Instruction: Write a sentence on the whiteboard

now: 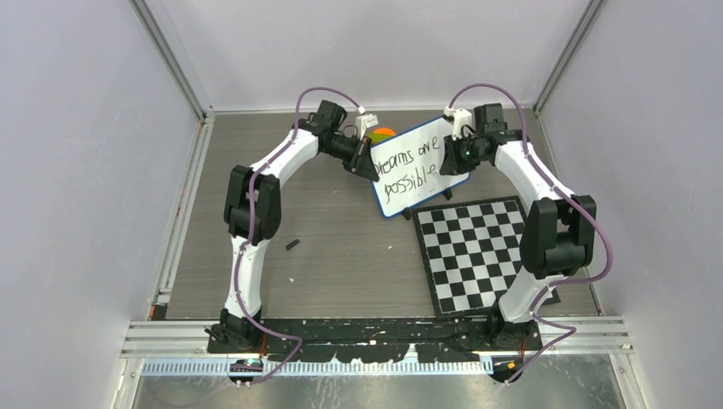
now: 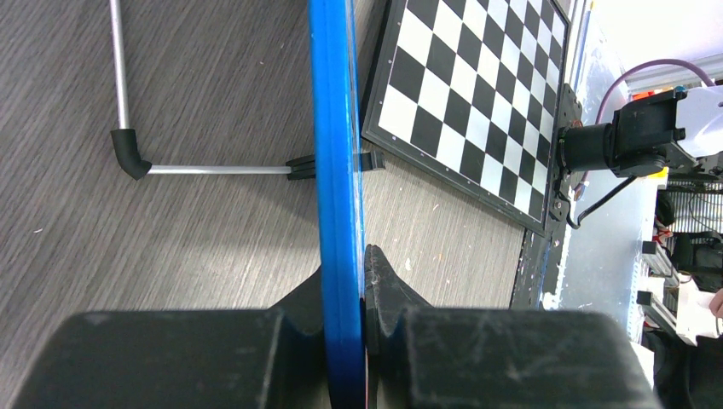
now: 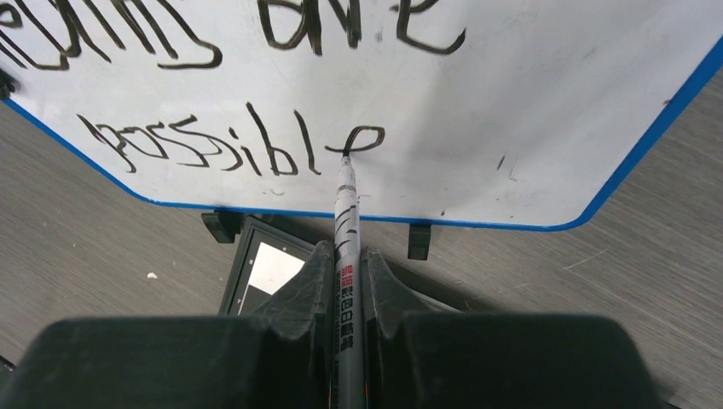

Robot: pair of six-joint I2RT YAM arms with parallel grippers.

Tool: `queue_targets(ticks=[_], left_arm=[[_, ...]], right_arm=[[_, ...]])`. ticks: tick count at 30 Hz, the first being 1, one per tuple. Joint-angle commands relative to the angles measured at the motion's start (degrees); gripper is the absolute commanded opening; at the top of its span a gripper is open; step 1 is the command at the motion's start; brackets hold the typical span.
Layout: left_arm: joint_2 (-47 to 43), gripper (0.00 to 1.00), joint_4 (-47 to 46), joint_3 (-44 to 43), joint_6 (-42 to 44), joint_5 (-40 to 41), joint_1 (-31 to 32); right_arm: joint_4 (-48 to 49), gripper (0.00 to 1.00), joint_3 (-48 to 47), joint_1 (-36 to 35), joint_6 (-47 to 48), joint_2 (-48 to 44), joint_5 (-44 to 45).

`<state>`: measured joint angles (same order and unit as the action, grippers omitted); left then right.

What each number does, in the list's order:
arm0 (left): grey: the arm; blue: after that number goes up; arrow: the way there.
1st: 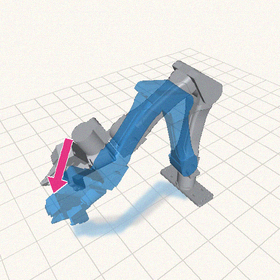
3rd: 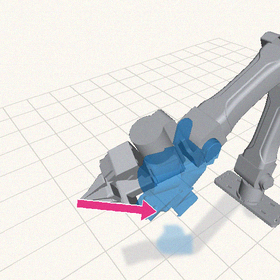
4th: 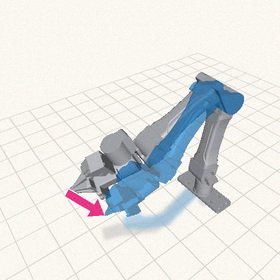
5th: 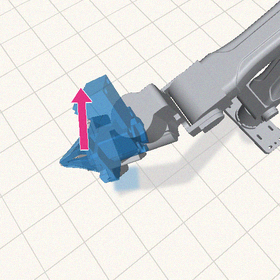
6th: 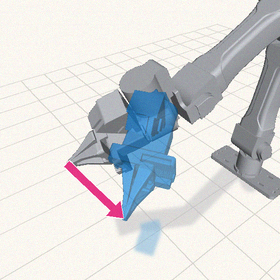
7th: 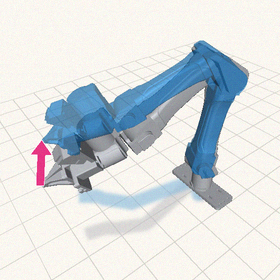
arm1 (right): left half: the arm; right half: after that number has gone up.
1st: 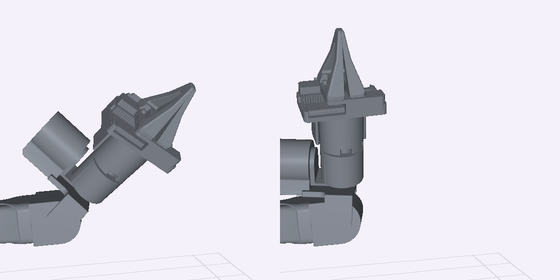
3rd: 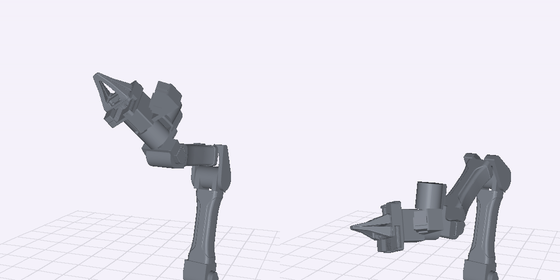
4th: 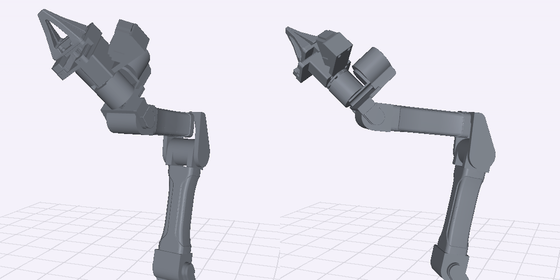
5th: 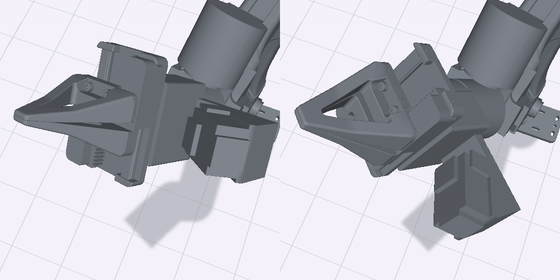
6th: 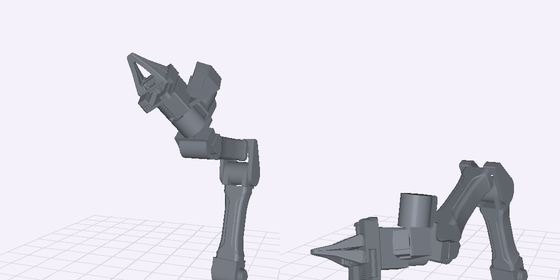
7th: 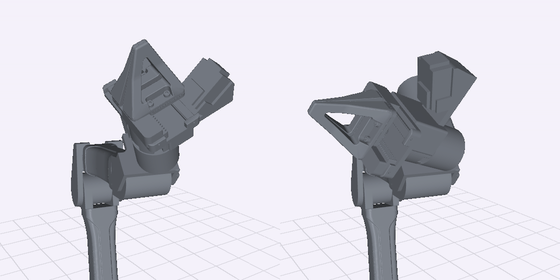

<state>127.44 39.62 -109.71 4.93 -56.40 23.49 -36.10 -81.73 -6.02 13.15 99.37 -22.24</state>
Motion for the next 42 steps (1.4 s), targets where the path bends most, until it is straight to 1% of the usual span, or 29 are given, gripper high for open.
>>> queue_targets(ticks=[1, 10, 25, 32, 34, 38, 40, 42], left_arm=[[1.4, 0.00, 1.2, -1.0, 1.8, 0.9, 1.0], [1.3, 0.00, 1.3, -0.8, 2.1, 1.0, 1.0], [1.3, 0.00, 1.6, -1.2, 2.3, 1.3, 1.0], [1.3, 0.00, 1.8, -2.0, 1.9, 1.4, 1.0], [1.1, 0.07, 1.9, -2.2, 1.8, 1.5, 1.0], [0.3, 0.27, 2.0, -2.5, 1.6, 2.0, 1.0], [-0.1, 0.32, 2.2, -2.5, 1.6, 2.3, 1.0], [-0.2, 0.32, 2.5, -2.5, 1.8, 2.4, 1.0]], right_arm=[[3.4, 0.00, 2.5, -0.7, -0.7, -1.4, -1.1], [3.8, 0.00, 3.4, -0.5, 0.7, -1.6, 1.8], [3.6, 0.00, -0.9, 1.5, 1.2, 0.2, 4.9], [-1.5, 0.00, -3.0, 1.5, 2.0, -1.7, 0.8], [-2.9, 0.00, -2.8, 1.3, 2.5, -3.4, -0.5], [-3.8, 0.00, -1.6, 1.4, 2.8, -6.3, -0.6], [-3.6, 0.00, -0.9, 1.4, 2.9, -6.6, 0.7], [-3.3, 0.00, -0.3, 1.5, 2.7, -6.3, 1.7]])
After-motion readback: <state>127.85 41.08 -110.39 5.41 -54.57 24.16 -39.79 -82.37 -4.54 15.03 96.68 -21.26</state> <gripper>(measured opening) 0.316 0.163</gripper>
